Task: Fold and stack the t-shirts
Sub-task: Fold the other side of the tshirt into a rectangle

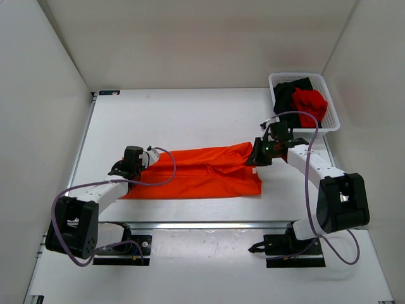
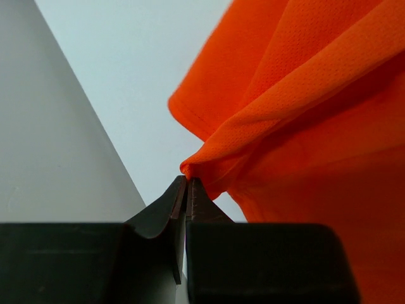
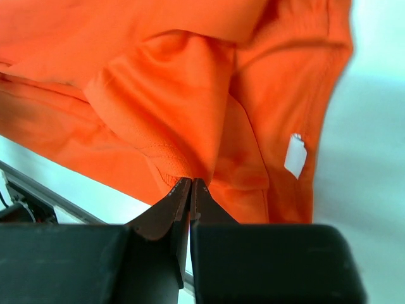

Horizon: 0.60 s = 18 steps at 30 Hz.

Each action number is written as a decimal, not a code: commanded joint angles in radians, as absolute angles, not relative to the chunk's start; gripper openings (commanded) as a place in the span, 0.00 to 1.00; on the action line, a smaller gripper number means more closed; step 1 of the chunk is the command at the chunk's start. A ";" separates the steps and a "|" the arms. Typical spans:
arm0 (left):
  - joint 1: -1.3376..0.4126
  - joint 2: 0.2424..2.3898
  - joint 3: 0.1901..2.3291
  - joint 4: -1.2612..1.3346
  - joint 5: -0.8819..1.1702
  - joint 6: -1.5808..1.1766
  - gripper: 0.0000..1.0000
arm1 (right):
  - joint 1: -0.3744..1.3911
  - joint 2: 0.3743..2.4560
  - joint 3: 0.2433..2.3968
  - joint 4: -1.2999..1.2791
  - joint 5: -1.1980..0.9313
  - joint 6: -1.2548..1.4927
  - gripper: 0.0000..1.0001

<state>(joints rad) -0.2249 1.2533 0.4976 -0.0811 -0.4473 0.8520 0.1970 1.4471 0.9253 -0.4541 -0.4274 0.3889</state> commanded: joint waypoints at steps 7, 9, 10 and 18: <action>-0.222 1.216 0.475 -0.107 -0.433 0.868 0.00 | 0.201 1.448 0.910 -0.408 -0.460 0.391 0.00; -0.216 1.210 0.483 -0.097 -0.430 0.865 0.00 | 0.189 1.447 0.920 -0.429 -0.457 0.387 0.00; -0.206 1.213 0.497 -0.088 -0.430 0.862 0.00 | 0.183 1.444 0.933 -0.430 -0.456 0.388 0.00; -0.189 1.221 0.525 -0.087 -0.425 0.868 0.00 | 0.193 1.362 0.954 -0.471 -0.453 0.400 0.00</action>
